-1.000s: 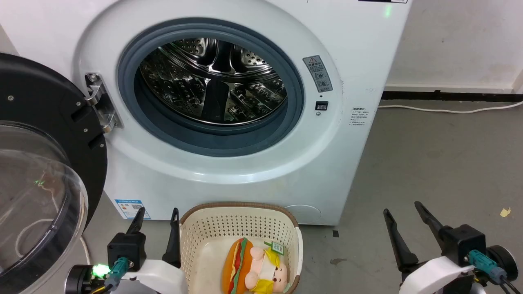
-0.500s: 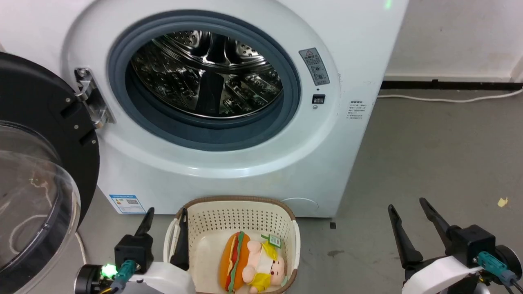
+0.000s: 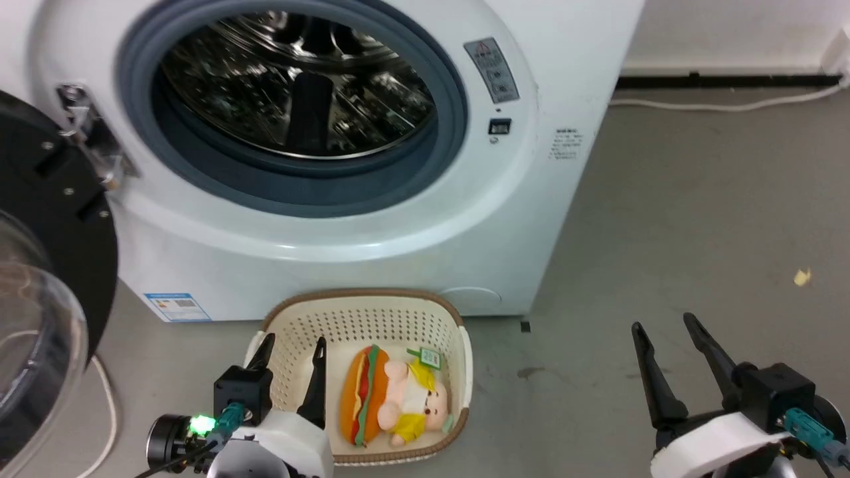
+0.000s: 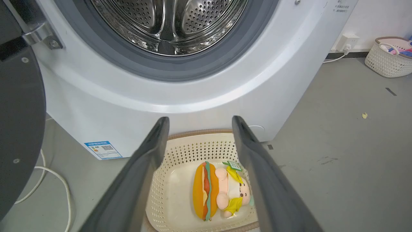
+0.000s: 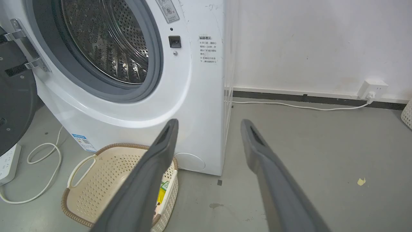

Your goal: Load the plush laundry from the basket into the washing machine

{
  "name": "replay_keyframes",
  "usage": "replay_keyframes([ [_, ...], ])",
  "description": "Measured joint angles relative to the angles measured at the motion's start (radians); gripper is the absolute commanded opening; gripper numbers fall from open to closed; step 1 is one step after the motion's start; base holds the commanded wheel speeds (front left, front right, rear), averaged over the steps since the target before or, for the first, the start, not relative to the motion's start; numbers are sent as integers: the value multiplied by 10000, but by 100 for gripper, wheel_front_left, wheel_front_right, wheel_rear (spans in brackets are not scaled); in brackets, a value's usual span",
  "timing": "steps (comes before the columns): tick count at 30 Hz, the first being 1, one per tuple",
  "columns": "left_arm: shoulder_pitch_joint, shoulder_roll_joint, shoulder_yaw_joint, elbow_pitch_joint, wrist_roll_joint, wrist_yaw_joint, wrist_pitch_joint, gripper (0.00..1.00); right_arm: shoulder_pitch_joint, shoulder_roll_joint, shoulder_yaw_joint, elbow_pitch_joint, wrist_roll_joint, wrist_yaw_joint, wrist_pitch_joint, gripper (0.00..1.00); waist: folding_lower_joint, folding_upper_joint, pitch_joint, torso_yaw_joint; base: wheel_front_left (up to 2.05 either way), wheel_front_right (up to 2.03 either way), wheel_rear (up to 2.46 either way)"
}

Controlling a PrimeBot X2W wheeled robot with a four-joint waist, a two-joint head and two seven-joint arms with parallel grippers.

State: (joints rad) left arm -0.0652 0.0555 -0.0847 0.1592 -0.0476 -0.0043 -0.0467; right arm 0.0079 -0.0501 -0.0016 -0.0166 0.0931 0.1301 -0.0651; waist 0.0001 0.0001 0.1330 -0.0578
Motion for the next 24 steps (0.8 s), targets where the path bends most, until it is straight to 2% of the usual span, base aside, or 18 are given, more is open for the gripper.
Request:
replay_keyframes([
  [13,-915,362,-303,1515,-194,-167,199,100,-363,0,226,-107,516,0,-261,100,-1,0,1031,-658,0,0,0],
  [24,-1898,943,-416,2976,-568,-226,660,100,-621,0,435,-253,1156,0,-508,100,0,0,2047,-1344,0,0,0],
])
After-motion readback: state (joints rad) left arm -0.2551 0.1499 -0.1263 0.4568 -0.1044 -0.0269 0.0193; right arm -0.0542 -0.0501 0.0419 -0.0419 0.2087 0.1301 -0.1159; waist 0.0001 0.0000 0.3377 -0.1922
